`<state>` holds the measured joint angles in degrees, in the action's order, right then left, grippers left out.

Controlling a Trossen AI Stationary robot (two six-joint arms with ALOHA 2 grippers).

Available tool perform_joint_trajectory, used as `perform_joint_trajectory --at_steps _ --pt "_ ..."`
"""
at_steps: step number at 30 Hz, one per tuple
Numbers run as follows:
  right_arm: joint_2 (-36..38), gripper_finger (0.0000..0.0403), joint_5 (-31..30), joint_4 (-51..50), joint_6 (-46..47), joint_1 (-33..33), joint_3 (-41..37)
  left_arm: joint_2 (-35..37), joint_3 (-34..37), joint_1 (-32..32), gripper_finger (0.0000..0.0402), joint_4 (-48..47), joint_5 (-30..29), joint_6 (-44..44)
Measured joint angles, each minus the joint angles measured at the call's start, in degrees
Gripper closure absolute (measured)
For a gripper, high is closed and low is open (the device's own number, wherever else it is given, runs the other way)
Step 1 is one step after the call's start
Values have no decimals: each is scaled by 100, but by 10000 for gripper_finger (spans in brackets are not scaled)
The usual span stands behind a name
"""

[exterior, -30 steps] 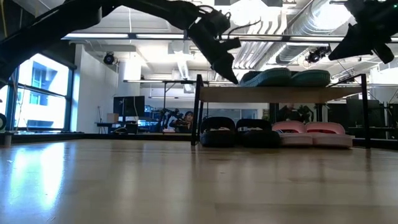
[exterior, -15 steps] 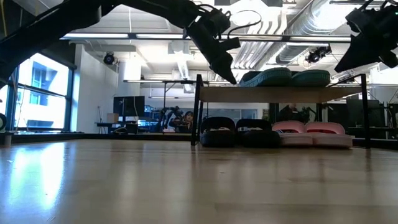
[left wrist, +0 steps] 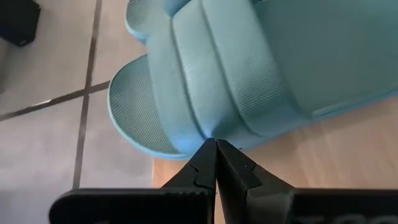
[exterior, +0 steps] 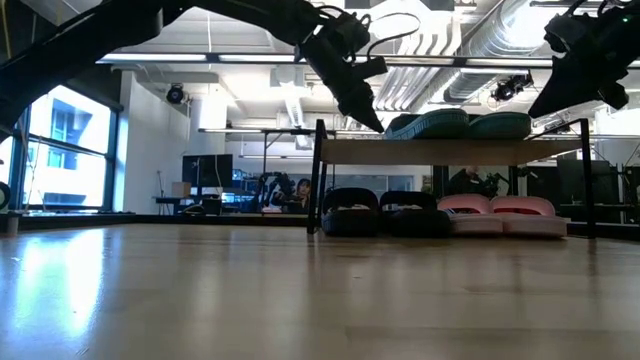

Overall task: Pick and place slides into the shelf
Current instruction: Adjust the blue slides on the shelf

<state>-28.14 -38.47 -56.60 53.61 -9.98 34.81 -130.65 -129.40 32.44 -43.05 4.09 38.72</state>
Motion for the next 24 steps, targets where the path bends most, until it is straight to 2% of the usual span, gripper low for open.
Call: perform_joint_trajectory --at_steps 10,24 --pt "-333 403 94 246 -115 0 0 11 -7 -106 401 -112 89 162" --pt "-330 403 -51 292 -112 -2 -4 13 -7 -142 401 -243 -134 335"
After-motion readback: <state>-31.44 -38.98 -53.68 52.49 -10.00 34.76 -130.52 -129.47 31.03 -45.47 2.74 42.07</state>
